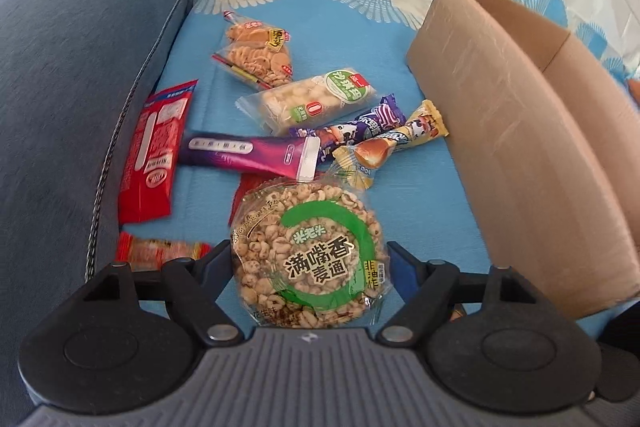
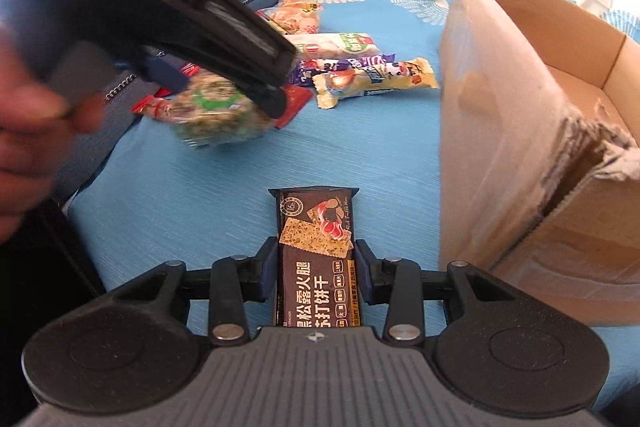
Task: Organize snacks
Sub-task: 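Lift the dark cracker packet with the right gripper while the left gripper grasps the peanut cake bag, then carry both packets over the cardboard box and release them inside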
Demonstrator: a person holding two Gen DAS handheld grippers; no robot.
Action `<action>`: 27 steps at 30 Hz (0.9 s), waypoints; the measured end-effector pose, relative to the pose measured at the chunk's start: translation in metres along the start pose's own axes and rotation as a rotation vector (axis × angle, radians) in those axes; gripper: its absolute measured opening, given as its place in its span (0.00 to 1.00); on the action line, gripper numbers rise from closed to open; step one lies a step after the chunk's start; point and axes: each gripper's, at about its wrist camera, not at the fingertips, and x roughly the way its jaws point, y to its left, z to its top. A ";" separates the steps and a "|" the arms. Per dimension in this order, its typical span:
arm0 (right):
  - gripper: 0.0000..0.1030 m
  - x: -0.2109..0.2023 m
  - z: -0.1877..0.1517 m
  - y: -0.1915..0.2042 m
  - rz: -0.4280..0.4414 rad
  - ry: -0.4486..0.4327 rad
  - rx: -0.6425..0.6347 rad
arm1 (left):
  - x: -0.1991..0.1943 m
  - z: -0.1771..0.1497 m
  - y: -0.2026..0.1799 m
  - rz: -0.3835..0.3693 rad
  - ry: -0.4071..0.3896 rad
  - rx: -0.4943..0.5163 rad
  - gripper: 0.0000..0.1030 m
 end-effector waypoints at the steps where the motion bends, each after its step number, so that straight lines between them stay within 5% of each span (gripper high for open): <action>1: 0.40 0.000 0.000 -0.001 0.000 0.000 0.003 | -0.007 -0.003 0.001 -0.006 -0.013 -0.012 0.81; 5: 0.40 -0.006 -0.001 -0.001 0.009 -0.026 0.004 | -0.031 -0.012 0.001 -0.014 -0.107 -0.042 0.81; 14: 0.40 -0.062 0.007 0.005 0.018 -0.231 -0.054 | -0.093 -0.043 -0.005 -0.009 -0.459 -0.086 0.81; 27: 0.40 -0.149 0.055 -0.073 -0.027 -0.499 -0.057 | -0.124 -0.057 -0.010 -0.016 -0.592 -0.115 0.81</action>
